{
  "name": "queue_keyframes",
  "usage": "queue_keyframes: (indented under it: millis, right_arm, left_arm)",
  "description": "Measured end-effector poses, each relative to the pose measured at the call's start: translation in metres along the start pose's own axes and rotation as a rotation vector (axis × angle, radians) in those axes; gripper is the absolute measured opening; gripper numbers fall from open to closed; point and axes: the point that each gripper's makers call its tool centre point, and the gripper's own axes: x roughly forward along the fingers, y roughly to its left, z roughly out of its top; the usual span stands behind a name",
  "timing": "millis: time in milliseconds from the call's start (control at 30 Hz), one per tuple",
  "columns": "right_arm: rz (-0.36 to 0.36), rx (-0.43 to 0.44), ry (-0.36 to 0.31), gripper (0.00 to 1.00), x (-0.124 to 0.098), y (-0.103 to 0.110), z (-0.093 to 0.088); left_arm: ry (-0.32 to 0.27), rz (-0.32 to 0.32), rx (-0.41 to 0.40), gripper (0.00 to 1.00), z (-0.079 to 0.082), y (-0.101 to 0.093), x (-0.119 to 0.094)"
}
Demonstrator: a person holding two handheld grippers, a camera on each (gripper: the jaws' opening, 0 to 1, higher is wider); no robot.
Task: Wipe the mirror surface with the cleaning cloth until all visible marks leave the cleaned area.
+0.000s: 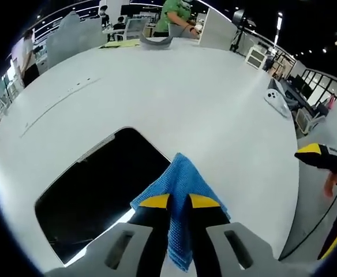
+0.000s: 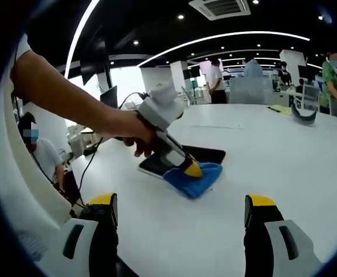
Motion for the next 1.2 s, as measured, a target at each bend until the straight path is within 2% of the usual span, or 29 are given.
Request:
queue_keyframes:
  millis: [200, 833, 933, 1133, 1200]
  right_arm:
    - [0.001, -0.012, -0.002, 0.91, 0.0, 0.002, 0.005]
    - [-0.004, -0.024, -0.013, 0.91, -0.005, 0.007, 0.011]
    - [-0.002, -0.026, -0.013, 0.91, -0.005, 0.008, 0.011]
    - [0.004, -0.034, -0.01, 0.91, -0.005, 0.01, 0.011]
    - [0.004, -0.033, -0.012, 0.91, -0.005, 0.01, 0.012]
  left_arm:
    - [0.006, 0.007, -0.021, 0.1, 0.0, 0.001, 0.0]
    - [-0.014, 0.0, 0.026, 0.17, -0.001, -0.006, 0.0]
    - [-0.033, 0.0, -0.014, 0.18, -0.001, -0.006, -0.001]
    - [-0.034, 0.021, 0.083, 0.18, -0.002, -0.008, -0.001]
    - [-0.036, 0.025, 0.091, 0.18, -0.002, -0.007, -0.001]
